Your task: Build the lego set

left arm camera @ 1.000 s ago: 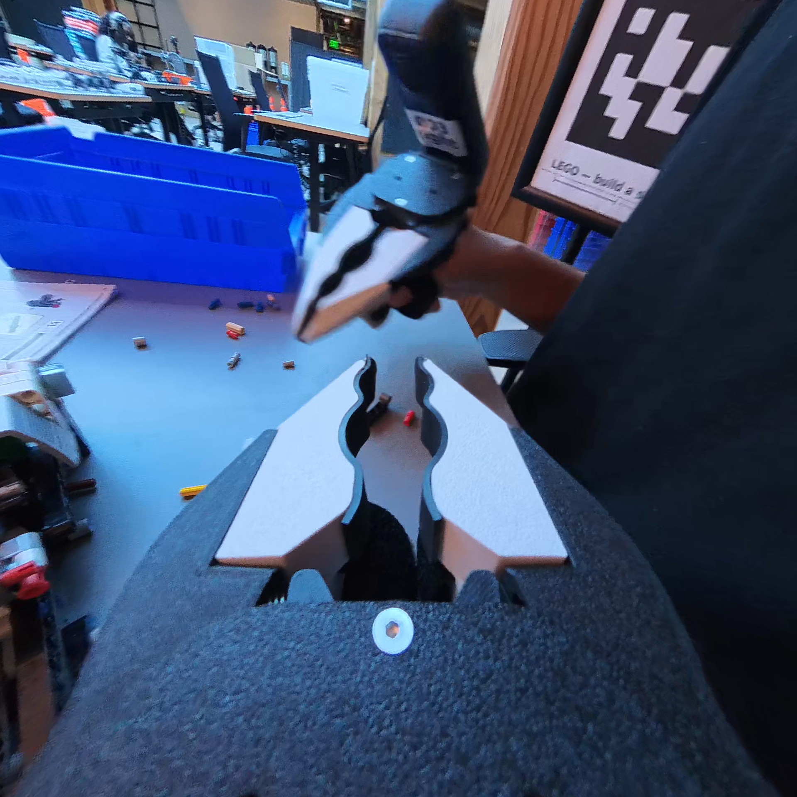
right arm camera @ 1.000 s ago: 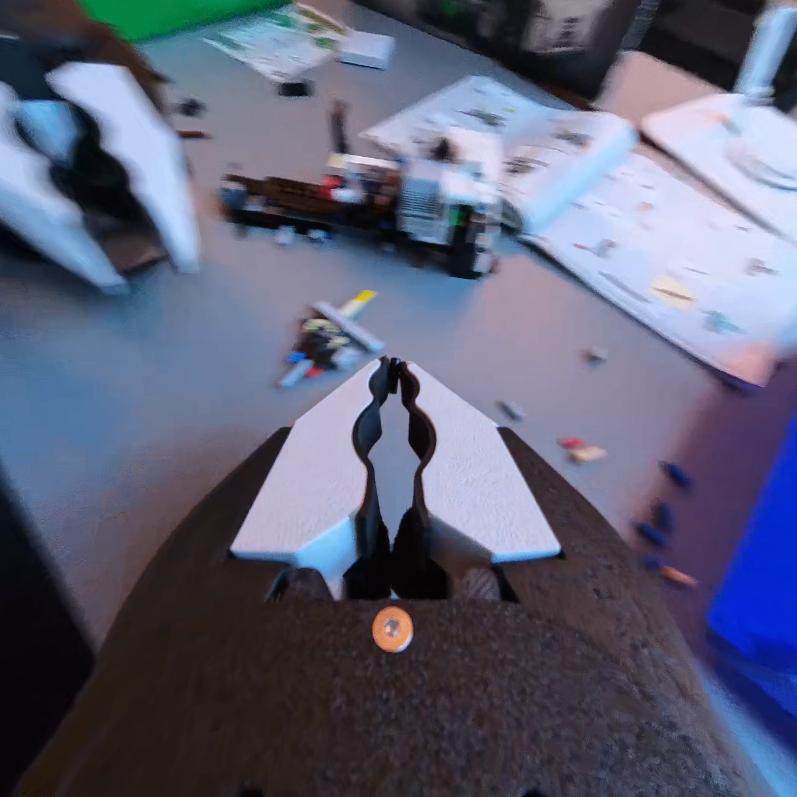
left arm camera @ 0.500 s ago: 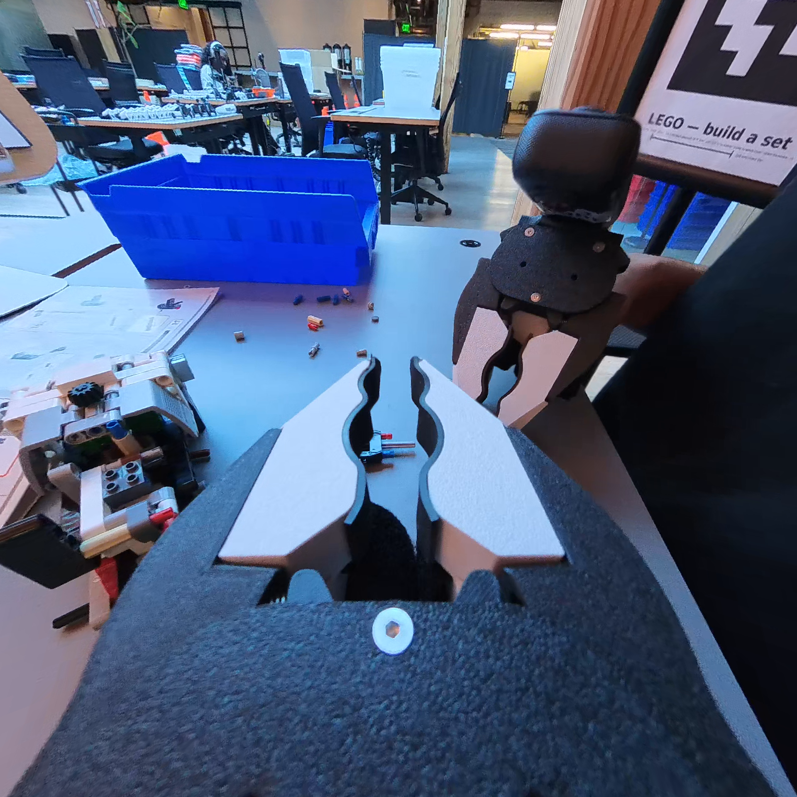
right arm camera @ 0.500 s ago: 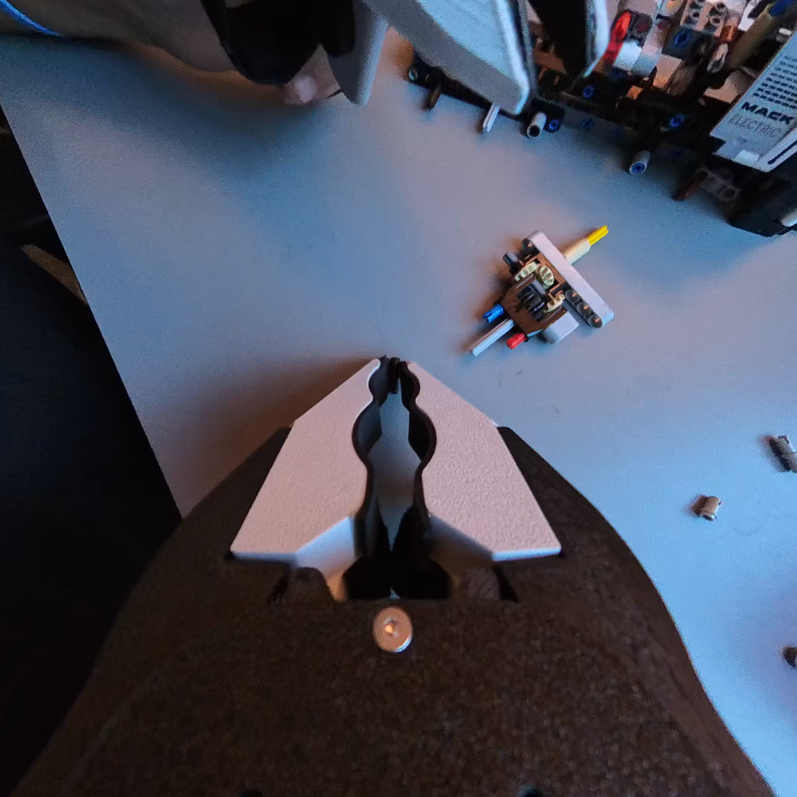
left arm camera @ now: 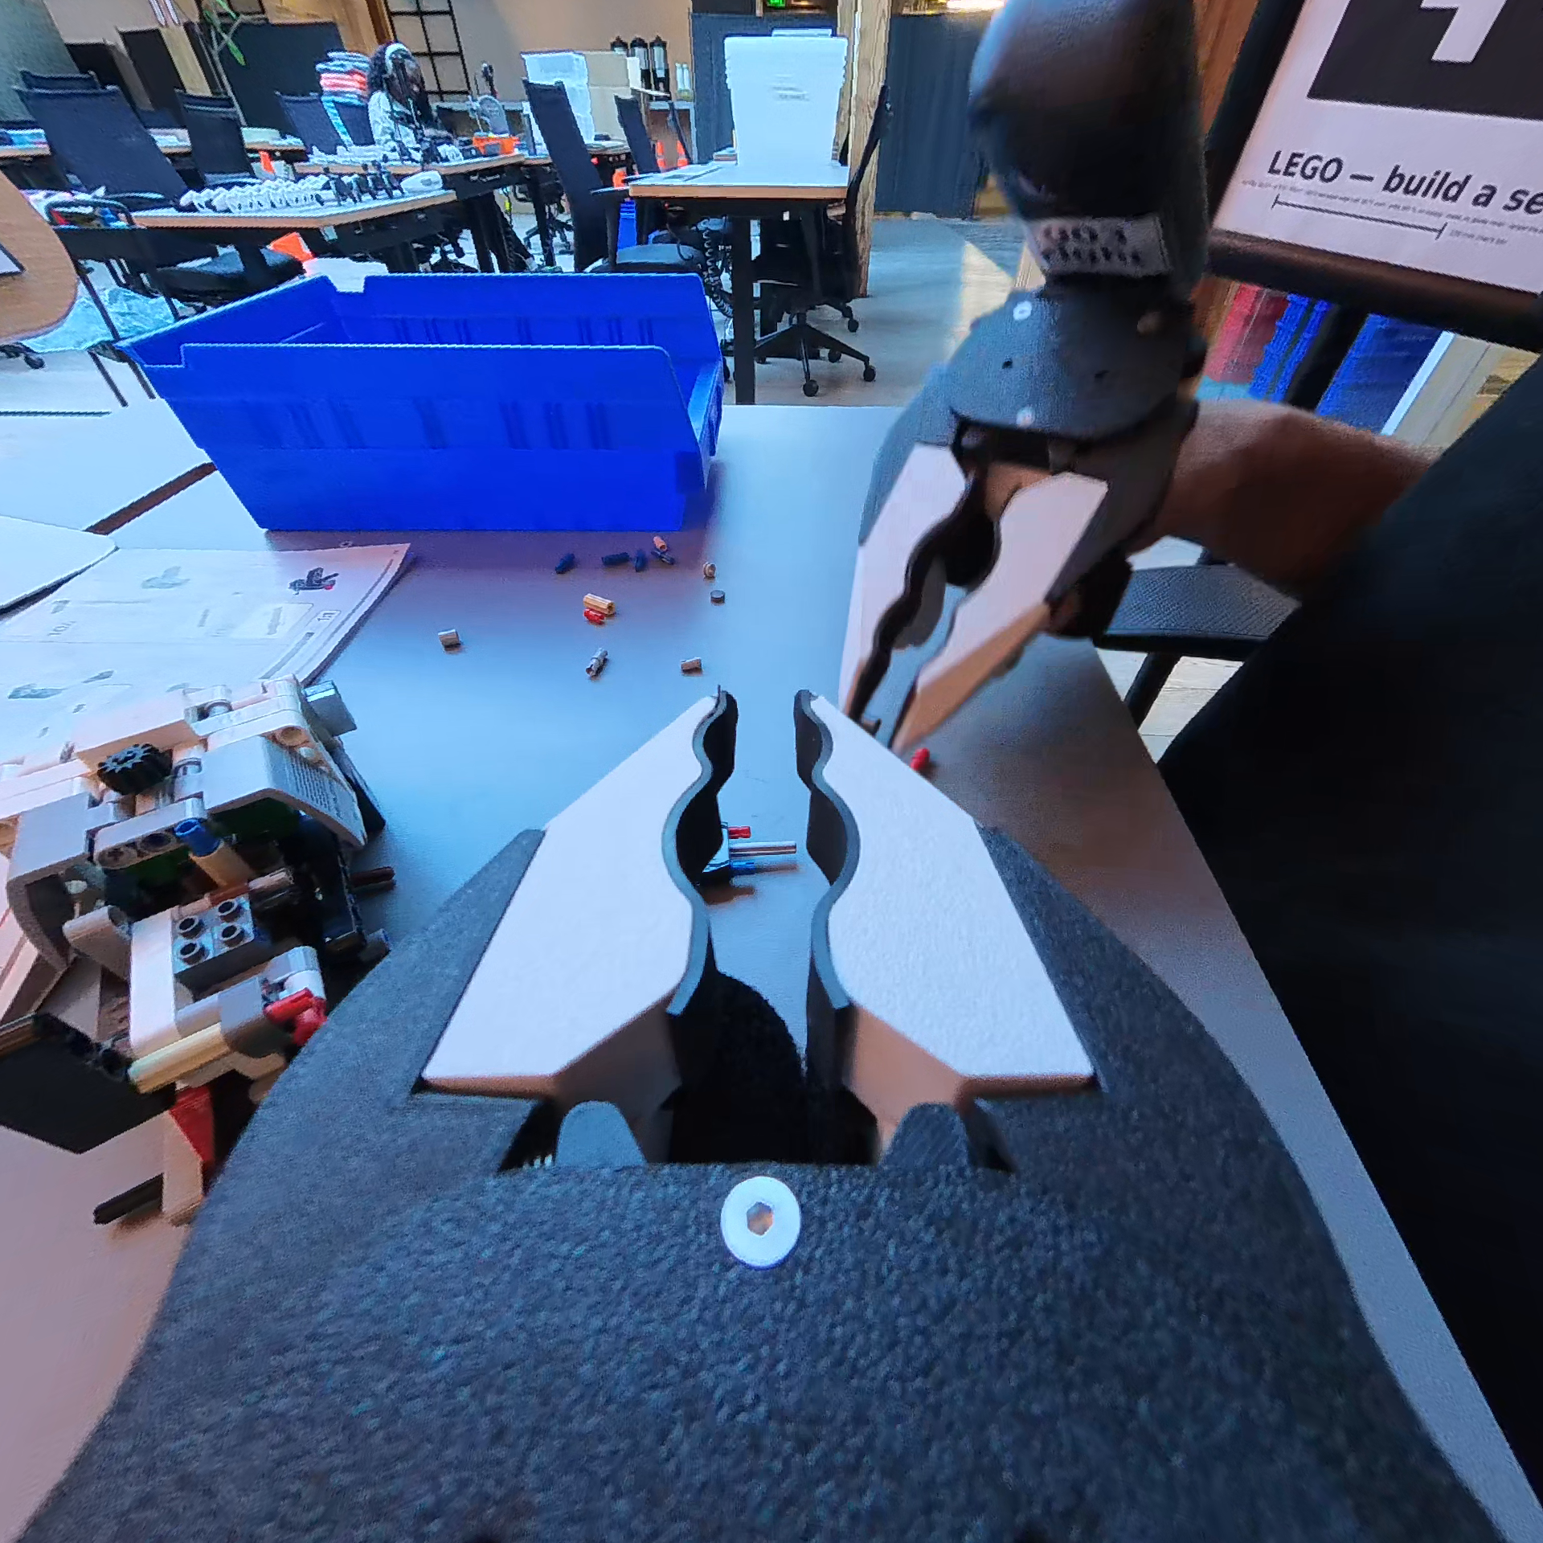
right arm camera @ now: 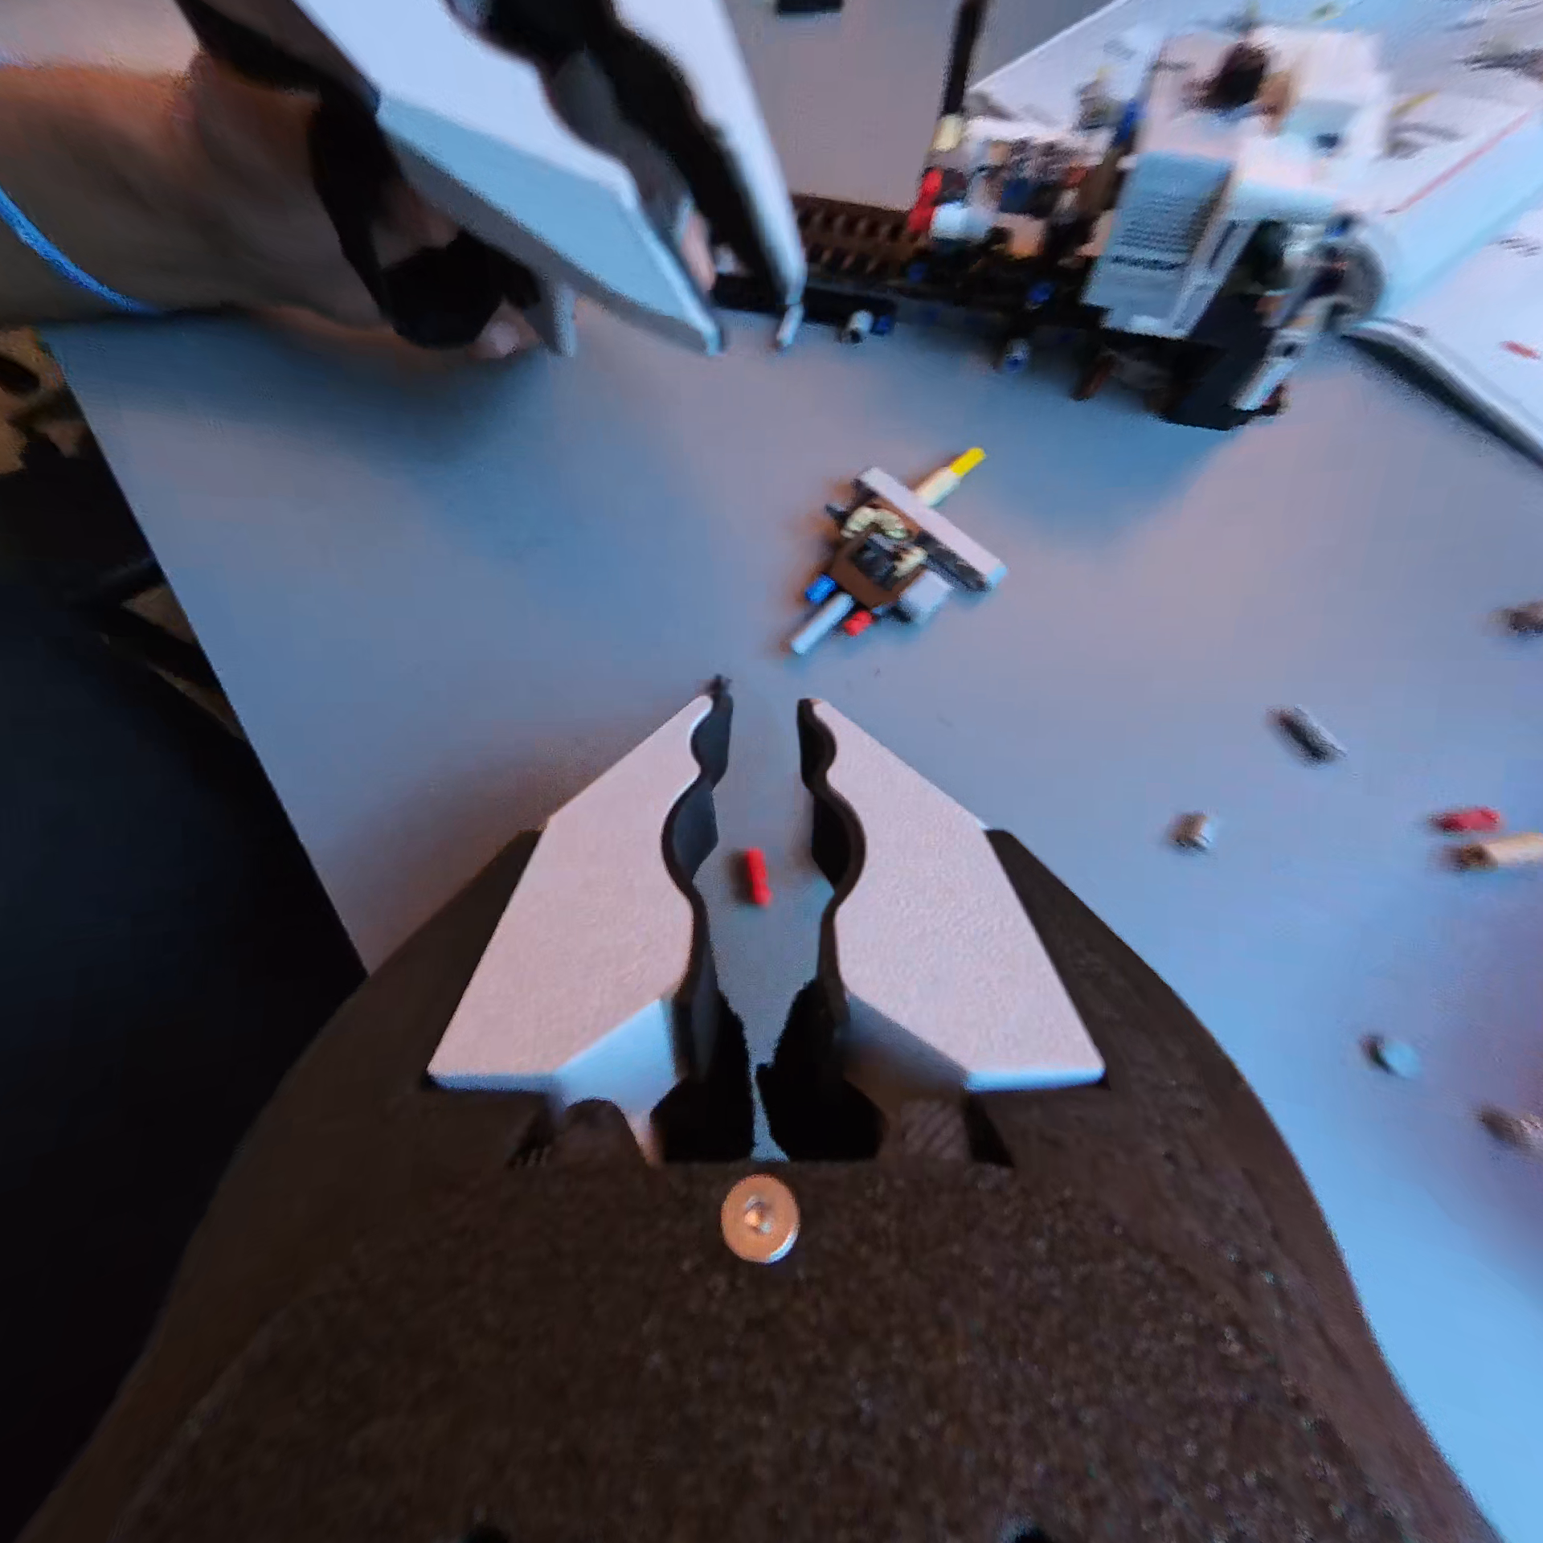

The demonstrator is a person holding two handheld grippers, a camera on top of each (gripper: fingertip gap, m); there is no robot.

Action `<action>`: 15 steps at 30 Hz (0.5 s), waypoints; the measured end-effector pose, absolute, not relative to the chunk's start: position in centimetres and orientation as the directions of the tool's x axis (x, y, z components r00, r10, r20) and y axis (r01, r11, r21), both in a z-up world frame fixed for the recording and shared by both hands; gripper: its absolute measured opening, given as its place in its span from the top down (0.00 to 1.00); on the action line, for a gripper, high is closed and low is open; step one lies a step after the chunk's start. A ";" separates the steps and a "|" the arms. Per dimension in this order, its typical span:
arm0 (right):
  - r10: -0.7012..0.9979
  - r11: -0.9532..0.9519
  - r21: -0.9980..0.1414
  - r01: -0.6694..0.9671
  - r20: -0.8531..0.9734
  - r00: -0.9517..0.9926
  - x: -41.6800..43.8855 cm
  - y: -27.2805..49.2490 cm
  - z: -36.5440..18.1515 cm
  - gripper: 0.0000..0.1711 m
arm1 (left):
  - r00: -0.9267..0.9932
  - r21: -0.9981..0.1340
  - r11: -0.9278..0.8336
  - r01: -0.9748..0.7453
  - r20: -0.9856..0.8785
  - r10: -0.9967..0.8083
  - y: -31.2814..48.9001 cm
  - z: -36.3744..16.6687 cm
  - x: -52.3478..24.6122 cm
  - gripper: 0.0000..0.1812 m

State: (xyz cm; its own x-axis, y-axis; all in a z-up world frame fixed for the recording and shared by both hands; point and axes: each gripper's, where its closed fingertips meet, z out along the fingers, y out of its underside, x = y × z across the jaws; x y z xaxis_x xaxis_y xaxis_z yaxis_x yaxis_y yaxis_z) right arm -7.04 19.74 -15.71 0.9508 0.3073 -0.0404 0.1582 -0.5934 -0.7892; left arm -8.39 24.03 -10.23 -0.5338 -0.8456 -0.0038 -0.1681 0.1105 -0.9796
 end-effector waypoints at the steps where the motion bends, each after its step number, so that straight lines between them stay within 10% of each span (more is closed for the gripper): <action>1: 0.280 -0.591 -0.794 0.142 -0.038 0.959 -5.9 19.2 -15.4 0.91 | -0.534 -0.979 0.112 -0.169 -0.004 -0.846 24.0 -10.3 -8.4 0.94; 15: 0.334 -0.641 -0.729 0.242 0.019 0.942 -3.9 17.6 -18.8 0.89 | -0.549 -0.968 0.156 -0.194 -0.025 -0.836 23.3 -11.3 -8.3 0.93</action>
